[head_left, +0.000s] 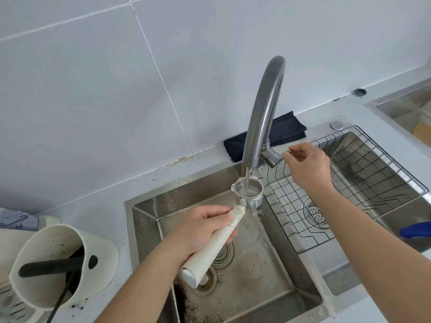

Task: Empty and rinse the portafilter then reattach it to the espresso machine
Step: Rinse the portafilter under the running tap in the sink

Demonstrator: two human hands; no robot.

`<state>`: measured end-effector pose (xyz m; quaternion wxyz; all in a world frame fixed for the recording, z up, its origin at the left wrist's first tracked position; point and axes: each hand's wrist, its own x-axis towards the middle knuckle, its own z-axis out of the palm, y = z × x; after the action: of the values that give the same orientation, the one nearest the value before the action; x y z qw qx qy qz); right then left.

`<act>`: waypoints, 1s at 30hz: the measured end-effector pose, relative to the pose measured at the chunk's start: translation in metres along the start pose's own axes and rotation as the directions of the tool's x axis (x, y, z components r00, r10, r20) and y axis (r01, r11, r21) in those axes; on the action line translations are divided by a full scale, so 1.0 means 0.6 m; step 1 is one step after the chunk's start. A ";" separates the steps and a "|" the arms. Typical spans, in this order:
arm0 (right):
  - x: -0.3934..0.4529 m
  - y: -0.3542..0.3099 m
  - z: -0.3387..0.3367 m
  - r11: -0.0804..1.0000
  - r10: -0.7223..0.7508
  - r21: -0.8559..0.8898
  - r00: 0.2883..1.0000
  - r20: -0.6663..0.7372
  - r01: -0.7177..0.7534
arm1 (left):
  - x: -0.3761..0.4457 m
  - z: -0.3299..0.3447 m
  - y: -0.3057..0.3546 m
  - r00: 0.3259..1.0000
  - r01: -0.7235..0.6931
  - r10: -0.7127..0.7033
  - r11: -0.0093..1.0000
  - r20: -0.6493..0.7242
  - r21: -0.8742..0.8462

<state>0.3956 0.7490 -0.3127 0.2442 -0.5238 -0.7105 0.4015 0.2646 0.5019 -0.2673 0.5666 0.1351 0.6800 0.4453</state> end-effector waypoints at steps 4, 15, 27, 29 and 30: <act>0.000 0.000 0.000 1.000 0.000 -0.001 1.000 0.002 0.000 | -0.008 -0.016 0.010 0.999 -0.033 0.035 0.992 -0.021 0.124; -0.001 0.000 -0.001 1.000 -0.007 0.000 1.000 0.004 0.007 | -0.006 -0.003 0.003 0.952 -0.240 0.273 0.947 -0.136 0.214; 0.000 0.001 0.000 1.000 0.001 -0.001 1.000 -0.001 -0.001 | 0.011 0.028 -0.005 0.929 -0.290 0.323 0.939 -0.182 0.186; 0.000 0.001 0.000 1.000 -0.001 -0.001 1.000 -0.002 0.001 | 0.009 0.026 -0.006 0.921 -0.300 0.340 0.931 -0.190 0.209; 0.000 0.001 0.000 1.000 -0.002 -0.001 1.000 -0.003 0.002 | 0.008 0.025 -0.007 0.918 -0.303 0.346 0.927 -0.192 0.222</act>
<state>0.3958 0.7492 -0.3131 0.2451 -0.5239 -0.7108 0.4001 0.2779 0.5097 -0.2730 0.3875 0.2472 0.7474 0.4798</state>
